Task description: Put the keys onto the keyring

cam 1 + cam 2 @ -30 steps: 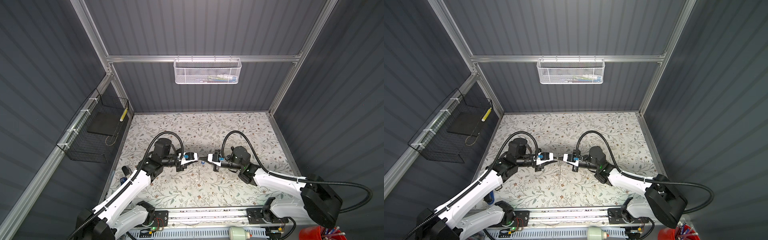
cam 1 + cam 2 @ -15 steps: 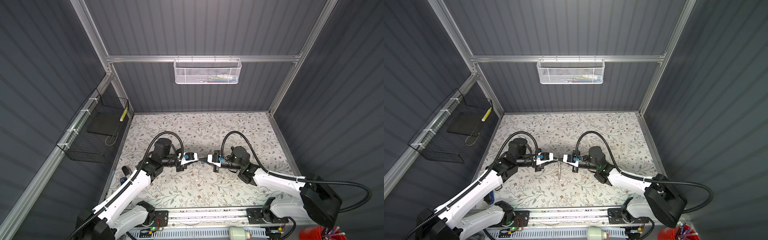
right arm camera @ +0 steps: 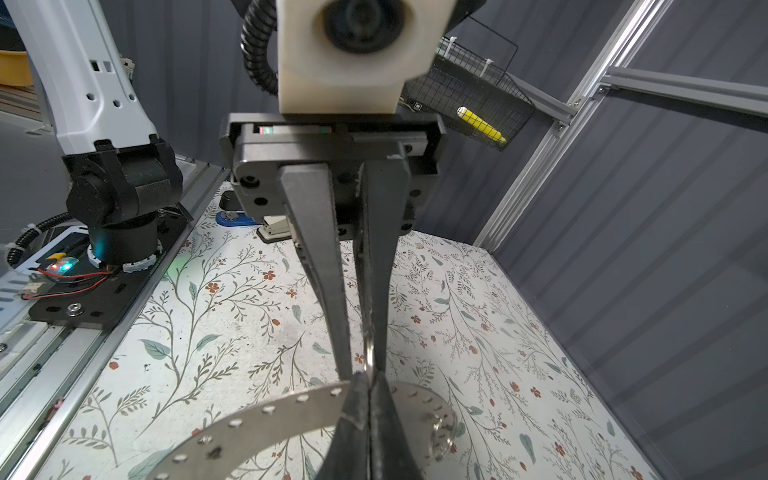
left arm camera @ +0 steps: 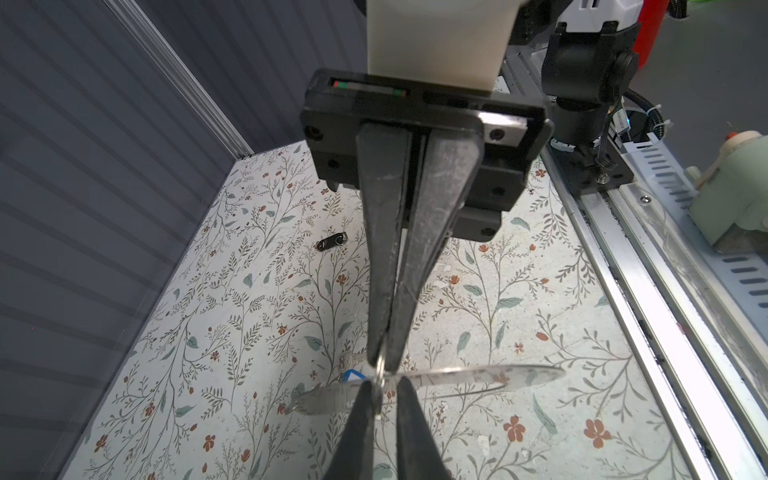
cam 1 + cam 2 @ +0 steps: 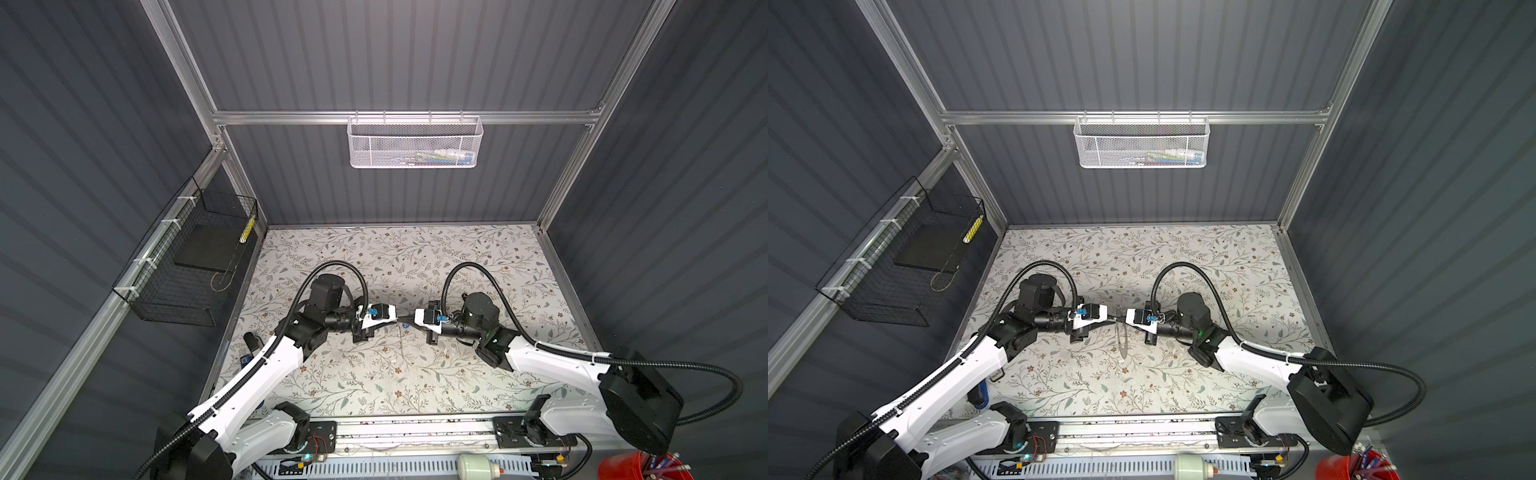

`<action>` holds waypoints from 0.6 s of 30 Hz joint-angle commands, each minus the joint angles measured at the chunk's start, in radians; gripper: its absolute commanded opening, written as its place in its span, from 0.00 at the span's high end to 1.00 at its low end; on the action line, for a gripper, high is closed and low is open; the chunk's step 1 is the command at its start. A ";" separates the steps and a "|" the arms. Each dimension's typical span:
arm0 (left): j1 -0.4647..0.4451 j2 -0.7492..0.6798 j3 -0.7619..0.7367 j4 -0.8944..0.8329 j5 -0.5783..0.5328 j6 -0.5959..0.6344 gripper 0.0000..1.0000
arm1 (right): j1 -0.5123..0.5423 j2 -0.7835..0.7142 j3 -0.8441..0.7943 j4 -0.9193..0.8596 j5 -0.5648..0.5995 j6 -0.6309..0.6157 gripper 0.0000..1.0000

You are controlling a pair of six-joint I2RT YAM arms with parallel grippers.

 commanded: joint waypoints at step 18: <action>-0.001 0.015 0.099 -0.146 -0.099 0.198 1.00 | -0.008 -0.109 -0.053 -0.105 0.163 0.024 0.57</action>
